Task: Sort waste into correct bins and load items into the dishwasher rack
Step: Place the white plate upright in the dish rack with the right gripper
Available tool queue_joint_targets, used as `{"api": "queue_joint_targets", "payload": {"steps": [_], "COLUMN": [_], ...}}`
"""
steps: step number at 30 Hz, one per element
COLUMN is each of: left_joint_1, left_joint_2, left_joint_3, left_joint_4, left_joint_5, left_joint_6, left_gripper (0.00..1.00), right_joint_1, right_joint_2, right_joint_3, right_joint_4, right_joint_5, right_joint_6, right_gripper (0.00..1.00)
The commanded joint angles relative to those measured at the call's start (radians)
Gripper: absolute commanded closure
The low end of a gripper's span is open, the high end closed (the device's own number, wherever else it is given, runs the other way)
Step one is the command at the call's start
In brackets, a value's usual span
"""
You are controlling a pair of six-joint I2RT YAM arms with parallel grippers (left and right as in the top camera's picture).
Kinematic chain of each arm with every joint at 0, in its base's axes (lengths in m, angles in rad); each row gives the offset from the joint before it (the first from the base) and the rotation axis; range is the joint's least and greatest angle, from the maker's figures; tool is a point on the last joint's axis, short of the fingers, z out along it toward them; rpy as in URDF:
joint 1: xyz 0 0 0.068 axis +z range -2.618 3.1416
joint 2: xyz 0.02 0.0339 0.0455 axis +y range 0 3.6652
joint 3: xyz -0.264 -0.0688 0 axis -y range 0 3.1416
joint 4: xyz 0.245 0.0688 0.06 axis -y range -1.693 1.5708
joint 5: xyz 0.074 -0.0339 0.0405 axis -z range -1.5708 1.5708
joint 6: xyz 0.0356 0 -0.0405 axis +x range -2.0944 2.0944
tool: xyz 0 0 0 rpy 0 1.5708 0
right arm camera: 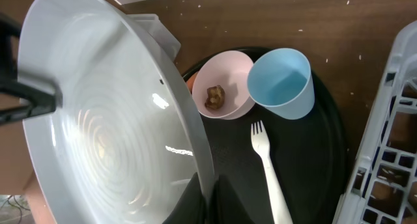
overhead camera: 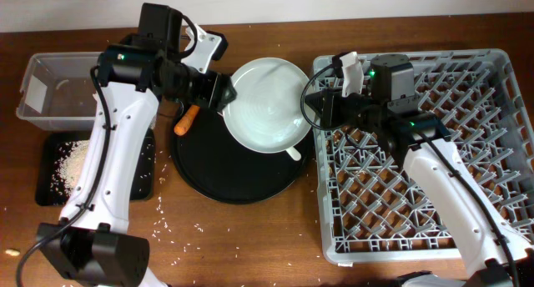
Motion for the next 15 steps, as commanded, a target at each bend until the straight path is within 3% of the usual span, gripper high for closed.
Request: {"api": "queue_joint_targets", "payload": {"steps": [1, 9, 15], "left_joint_1": [0.006, 0.007, 0.008], "left_joint_2": [-0.017, -0.017, -0.017], "left_joint_3": [0.016, 0.016, 0.016], "left_joint_4": [0.014, 0.047, 0.078], "left_joint_5": [-0.015, -0.277, -0.302], "left_joint_6": [0.003, 0.002, 0.003], "left_gripper": [0.01, 0.01, 0.01], "right_joint_1": [-0.006, -0.005, -0.005], "right_joint_2": [-0.011, -0.114, -0.140], "right_joint_3": [0.014, 0.069, 0.195], "right_joint_4": [-0.020, -0.241, -0.467], "right_joint_5": [0.029, 0.346, 0.866], "right_joint_6": [-0.027, -0.166, -0.220], "right_gripper": [0.96, 0.96, 0.96]}}
